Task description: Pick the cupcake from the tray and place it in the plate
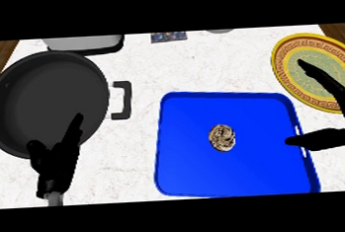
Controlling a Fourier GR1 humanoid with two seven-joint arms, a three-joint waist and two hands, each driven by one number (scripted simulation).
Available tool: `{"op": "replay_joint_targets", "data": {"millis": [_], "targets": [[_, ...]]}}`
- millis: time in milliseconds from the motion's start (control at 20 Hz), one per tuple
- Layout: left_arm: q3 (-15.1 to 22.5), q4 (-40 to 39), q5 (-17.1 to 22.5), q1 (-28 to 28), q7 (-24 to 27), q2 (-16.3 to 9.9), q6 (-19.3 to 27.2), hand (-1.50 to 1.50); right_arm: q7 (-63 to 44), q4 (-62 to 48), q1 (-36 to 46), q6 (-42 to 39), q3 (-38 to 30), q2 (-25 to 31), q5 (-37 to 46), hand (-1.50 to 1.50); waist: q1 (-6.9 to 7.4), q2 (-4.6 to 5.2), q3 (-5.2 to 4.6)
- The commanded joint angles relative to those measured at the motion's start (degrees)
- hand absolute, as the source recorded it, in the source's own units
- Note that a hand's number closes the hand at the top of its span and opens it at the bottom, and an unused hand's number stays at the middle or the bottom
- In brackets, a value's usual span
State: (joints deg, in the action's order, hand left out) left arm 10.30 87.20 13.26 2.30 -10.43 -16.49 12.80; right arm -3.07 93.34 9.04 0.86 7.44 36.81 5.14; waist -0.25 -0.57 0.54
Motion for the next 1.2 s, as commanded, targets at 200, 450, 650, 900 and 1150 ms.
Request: {"op": "replay_joint_targets", "data": {"millis": [200,450,650,900,1150], "targets": [[2.0,-3.9,1.2,-0.3,-0.3,3.1,-3.1,0.0,-20.7,10.3,3.2,-5.7,7.0,2.3,5.8,-1.5,-0.1,0.5,-0.67],[1.3,-5.7,0.8,0.1,2.8,3.4,-5.0,0.0,-22.9,6.0,4.4,-1.5,13.5,-5.6,14.4,-1.5,0.49,0.69,-0.59],[1.4,-5.0,0.6,0.4,0.8,4.2,-4.2,0.0,-30.2,6.6,6.4,-1.9,18.4,-9.1,19.7,-1.5,0.63,0.67,-0.6],[2.4,-4.0,-1.4,-1.9,-2.6,5.4,-2.5,0.0,-31.9,5.1,5.7,-4.8,20.1,-12.4,18.9,-1.5,0.29,0.66,-0.55],[0.0,-5.2,-1.0,-3.2,-1.8,4.8,-4.2,0.0,-30.3,3.5,5.7,-5.0,19.6,-15.0,20.4,-1.5,0.13,0.62,-0.55]]}}
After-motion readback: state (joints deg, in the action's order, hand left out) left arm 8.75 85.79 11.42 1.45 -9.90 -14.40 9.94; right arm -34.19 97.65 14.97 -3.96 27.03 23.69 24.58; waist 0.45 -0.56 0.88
